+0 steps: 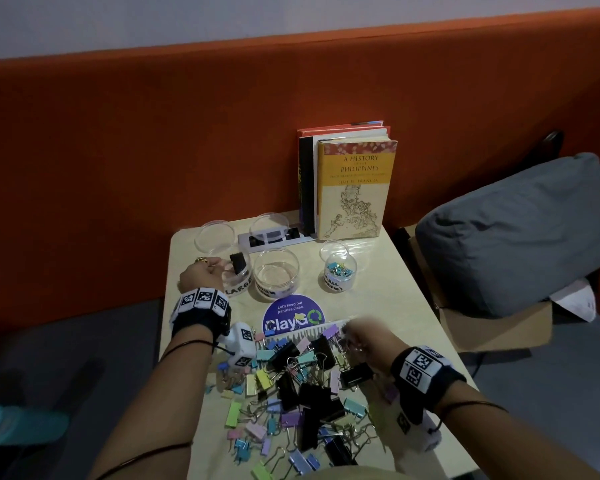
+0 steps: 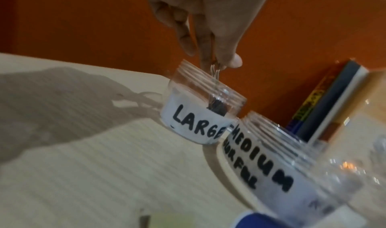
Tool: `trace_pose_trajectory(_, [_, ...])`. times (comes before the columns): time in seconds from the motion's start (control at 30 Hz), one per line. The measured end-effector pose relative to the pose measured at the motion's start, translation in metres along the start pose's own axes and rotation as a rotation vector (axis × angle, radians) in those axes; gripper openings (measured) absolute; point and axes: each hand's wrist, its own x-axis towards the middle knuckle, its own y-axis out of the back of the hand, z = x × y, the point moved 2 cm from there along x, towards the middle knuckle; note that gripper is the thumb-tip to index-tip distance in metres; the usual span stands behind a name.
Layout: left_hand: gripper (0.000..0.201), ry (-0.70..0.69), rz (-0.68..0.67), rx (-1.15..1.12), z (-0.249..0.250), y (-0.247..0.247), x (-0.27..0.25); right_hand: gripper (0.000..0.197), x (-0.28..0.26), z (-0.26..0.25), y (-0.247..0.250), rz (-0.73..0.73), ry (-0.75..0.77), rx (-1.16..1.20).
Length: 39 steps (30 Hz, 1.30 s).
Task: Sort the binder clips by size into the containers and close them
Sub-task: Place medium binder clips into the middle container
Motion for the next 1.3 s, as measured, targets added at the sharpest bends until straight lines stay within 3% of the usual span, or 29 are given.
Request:
trace_pose_trajectory(0.23, [0.029,-0.222,-0.146,0.455,-0.001,-0.016,-0.007,0.018,0.003,-0.009,0.007,-0.013,0.024,-0.070])
trace_pose_trajectory(0.33, [0.027,-0.217,-0.168,0.556,-0.008,-0.021,-0.012,0.032,0.006,-0.010,0.009,-0.028,0.024,-0.075])
trace_pose_trajectory(0.43, [0.024,-0.218,-0.166,0.464,-0.009,-0.024,-0.015,0.051,0.010,-0.005,0.009,-0.014,0.043,0.003])
trace_pose_trajectory(0.5, [0.024,-0.241,-0.179,0.392,-0.012,-0.026,-0.015,0.045,0.010,-0.005,0.013,0.003,0.007,0.031])
trace_pose_trajectory(0.6, [0.026,-0.260,-0.206,0.308,-0.016,-0.029,-0.013,0.019,0.009,-0.006,0.030,0.077,-0.097,0.063])
trace_pose_trajectory(0.7, [0.025,-0.259,-0.278,0.305,-0.016,-0.029,-0.010,0.042,0.014,-0.017,0.049,0.202,-0.103,0.165])
trace_pose_trajectory(0.8, [0.026,-0.245,-0.326,0.275,-0.021,-0.030,-0.009,0.028,0.031,-0.051,0.069,0.234,-0.037,0.222])
trace_pose_trajectory(0.93, [0.028,-0.279,-0.312,0.300,-0.020,-0.029,-0.016,0.021,0.076,-0.103,0.082,0.233,0.043,0.171])
trace_pose_trajectory(1.1, [0.040,-0.250,-0.332,0.298,-0.026,-0.027,-0.013,0.014,0.127,-0.131,0.080,0.217,-0.021,0.162])
trace_pose_trajectory(1.2, [0.040,-0.281,-0.322,0.319,-0.019,-0.016,-0.018,0.025,0.141,-0.134,0.078,0.136,-0.040,0.060])
trace_pose_trajectory(1.3, [0.042,-0.376,-0.224,0.271,-0.014,-0.004,-0.017,0.037,0.144,-0.131,0.074,0.056,-0.038,-0.037])
